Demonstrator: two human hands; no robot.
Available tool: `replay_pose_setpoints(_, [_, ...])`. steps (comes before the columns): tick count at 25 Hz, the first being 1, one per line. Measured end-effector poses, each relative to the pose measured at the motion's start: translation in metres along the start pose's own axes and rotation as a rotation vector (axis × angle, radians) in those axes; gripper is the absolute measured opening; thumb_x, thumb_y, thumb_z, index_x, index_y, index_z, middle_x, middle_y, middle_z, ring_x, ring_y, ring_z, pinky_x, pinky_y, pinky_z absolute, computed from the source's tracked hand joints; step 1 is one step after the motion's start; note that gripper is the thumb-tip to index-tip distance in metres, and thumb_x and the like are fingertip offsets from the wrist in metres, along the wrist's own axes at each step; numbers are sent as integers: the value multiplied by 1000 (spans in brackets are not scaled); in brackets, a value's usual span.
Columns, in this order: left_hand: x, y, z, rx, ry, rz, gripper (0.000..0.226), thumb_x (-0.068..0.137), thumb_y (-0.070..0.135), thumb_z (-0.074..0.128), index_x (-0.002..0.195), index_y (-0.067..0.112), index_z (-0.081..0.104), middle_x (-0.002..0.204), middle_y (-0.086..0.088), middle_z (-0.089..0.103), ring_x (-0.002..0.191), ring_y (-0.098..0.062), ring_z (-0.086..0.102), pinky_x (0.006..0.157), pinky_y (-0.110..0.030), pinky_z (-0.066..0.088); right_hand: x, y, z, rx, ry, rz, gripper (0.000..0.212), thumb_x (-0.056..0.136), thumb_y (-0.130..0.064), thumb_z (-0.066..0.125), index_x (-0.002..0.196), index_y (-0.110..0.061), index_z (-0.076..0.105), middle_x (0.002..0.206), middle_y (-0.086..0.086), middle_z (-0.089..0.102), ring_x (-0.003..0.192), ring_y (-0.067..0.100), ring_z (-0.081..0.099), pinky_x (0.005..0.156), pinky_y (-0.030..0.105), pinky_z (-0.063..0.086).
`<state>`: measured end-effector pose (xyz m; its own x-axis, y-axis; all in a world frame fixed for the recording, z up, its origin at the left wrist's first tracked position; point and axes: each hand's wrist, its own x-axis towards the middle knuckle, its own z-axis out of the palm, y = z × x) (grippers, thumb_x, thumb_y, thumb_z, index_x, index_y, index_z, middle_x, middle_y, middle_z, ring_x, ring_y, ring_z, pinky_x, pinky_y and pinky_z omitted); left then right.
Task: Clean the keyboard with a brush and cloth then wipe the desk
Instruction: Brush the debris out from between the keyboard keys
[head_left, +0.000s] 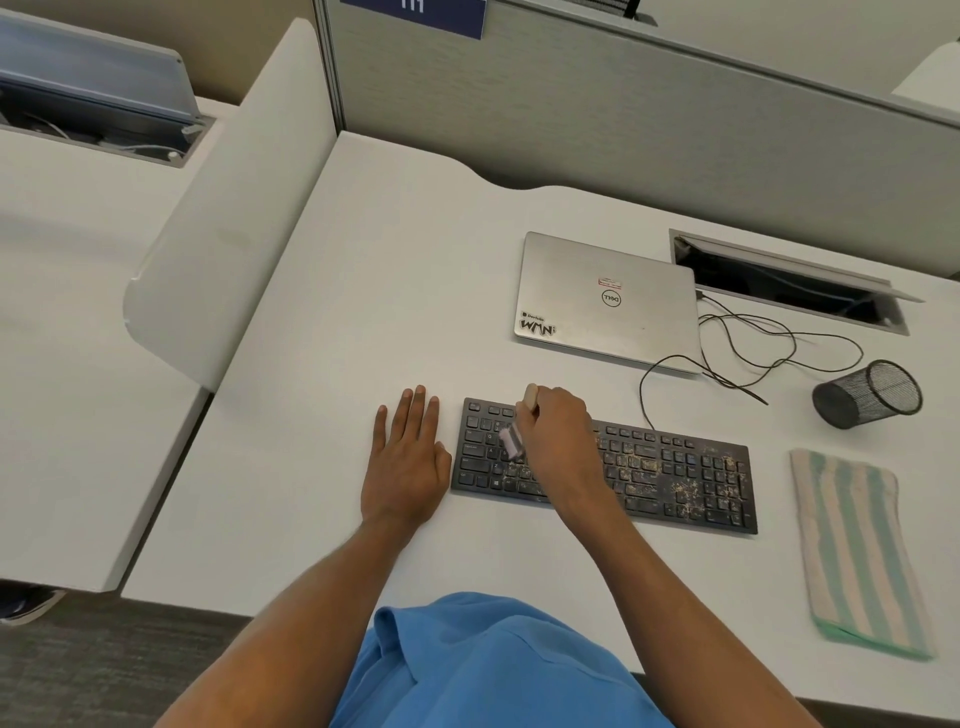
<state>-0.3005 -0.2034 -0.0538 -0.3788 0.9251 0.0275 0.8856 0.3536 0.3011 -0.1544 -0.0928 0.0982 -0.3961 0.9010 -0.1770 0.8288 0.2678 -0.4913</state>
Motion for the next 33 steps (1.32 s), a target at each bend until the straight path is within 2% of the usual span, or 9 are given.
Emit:
replay_pose_setpoints(5, [0,0,0,4,-2,-1,67,102,31,31,166,10,28,175,-10,19,164,-25,12,133,-52,8,0,5,-9,-106,39,23,24,101,-18,50,81,-7,57,78,6,59,68,20,53,59,31,40])
replay_pose_setpoints(10, [0,0,0,7,-5,1,67,103,31,30,166,11,27,175,-10,19,164,-25,12,133,-53,9,1,11,-5,72,85,28,32,102,-17,47,70,-12,46,72,8,53,61,15,41,55,27,30])
replay_pose_setpoints(12, [0,0,0,6,-3,1,67,102,31,29,166,11,28,175,-10,19,164,-25,12,132,-53,10,0,12,-4,39,41,25,32,102,-15,48,70,-9,48,71,9,56,60,16,48,51,32,36])
replay_pose_setpoints(15, [0,0,0,7,-8,-1,67,103,32,29,166,11,27,175,-10,18,164,-25,12,132,-53,10,-1,13,-7,-67,-26,43,29,101,-16,48,74,-9,55,73,10,62,69,24,63,60,39,49])
replay_pose_setpoints(17, [0,1,0,8,-8,0,67,103,32,29,166,11,27,175,-10,18,164,-24,12,132,-53,10,0,11,-13,-101,9,59,28,102,-17,49,78,-7,59,75,8,62,67,23,59,59,36,47])
replay_pose_setpoints(21, [0,0,0,11,-3,-1,66,103,31,30,166,11,28,175,-10,19,164,-25,12,132,-53,10,-1,7,-17,44,102,39,33,103,-17,50,70,-13,46,69,1,51,56,6,41,48,19,29])
replay_pose_setpoints(24, [-1,0,-1,3,3,4,66,103,31,30,166,11,28,175,-10,19,164,-25,12,132,-53,10,-4,10,-6,65,66,37,34,102,-16,50,69,-15,43,71,5,54,59,11,40,51,22,31])
replay_pose_setpoints(29, [0,0,0,-8,9,5,66,103,31,30,166,10,29,175,-10,20,163,-25,13,132,-53,11,-10,13,-12,-35,-60,53,25,99,-13,52,77,-4,57,74,11,63,62,19,49,61,39,46])
replay_pose_setpoints(33, [0,-1,1,-11,7,4,66,103,31,31,166,10,29,175,-10,20,163,-25,13,132,-53,10,-13,0,-16,14,18,36,30,102,-15,48,73,-8,53,74,9,61,58,13,48,53,30,40])
